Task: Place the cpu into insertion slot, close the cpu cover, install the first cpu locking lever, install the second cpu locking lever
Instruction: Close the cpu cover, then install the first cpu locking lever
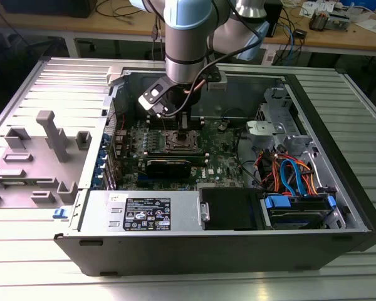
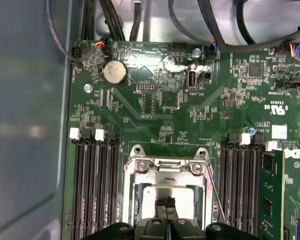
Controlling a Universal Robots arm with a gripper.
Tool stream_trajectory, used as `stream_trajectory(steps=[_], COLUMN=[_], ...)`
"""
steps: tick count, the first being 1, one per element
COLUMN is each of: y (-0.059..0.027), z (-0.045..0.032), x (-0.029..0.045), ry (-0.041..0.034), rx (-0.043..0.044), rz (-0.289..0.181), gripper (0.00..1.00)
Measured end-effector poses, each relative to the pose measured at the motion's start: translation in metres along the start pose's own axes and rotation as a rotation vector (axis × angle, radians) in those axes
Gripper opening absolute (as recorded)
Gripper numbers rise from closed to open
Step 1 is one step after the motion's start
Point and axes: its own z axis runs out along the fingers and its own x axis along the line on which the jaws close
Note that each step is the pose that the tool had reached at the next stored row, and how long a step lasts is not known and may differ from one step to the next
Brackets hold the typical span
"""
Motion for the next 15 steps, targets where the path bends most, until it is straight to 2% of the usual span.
stream_trajectory(steps=[12,15], y=[0.0008,0.001], z=[0.0,-0.0033], x=[0.0,0.0], ry=[0.0001,-0.0013], rx=[-0.0001,0.0], rz=[0.0,0.0], gripper=[0.11,0.11])
